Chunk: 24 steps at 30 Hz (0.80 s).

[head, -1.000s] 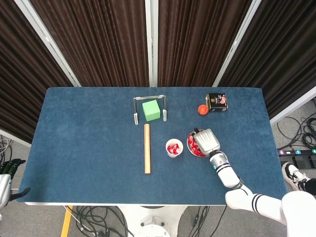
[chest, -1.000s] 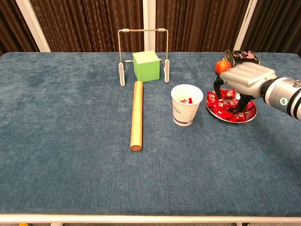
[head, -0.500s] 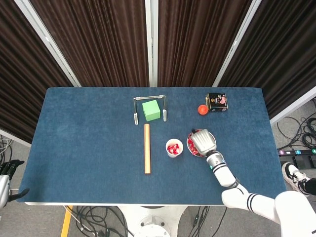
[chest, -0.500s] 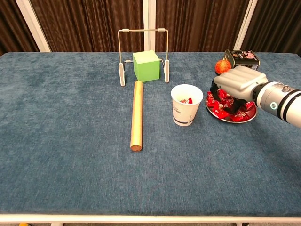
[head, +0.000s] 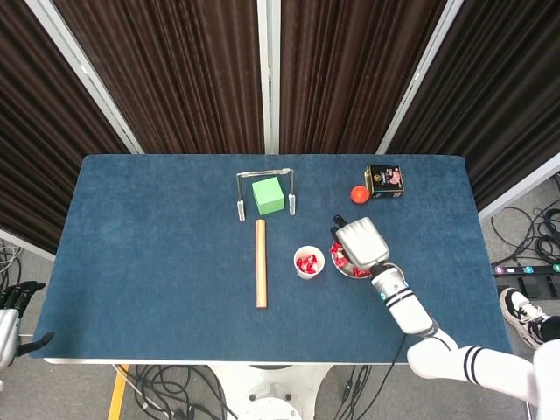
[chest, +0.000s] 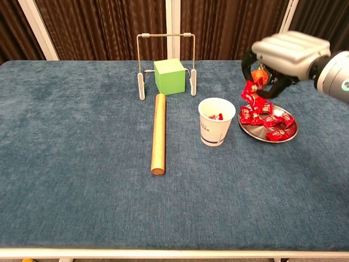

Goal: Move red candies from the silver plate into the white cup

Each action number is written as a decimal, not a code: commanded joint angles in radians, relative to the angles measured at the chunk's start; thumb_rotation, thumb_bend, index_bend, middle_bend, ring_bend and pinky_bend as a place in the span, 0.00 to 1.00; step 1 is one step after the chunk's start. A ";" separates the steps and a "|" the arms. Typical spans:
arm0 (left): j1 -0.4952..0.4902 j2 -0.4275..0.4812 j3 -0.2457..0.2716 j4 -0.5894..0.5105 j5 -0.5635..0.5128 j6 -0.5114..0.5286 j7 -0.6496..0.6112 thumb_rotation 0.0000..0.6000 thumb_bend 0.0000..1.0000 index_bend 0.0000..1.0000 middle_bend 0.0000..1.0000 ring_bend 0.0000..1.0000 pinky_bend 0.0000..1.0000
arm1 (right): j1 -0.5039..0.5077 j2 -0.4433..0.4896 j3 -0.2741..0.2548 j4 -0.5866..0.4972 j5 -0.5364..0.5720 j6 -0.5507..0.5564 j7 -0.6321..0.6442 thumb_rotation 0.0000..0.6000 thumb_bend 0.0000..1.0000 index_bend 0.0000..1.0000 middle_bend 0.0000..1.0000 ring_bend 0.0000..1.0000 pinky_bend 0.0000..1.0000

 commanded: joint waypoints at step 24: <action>0.007 -0.010 0.000 0.022 -0.014 -0.006 -0.018 1.00 0.00 0.27 0.28 0.20 0.21 | 0.096 -0.117 0.009 0.045 0.038 -0.064 -0.123 1.00 0.33 0.54 0.28 0.75 1.00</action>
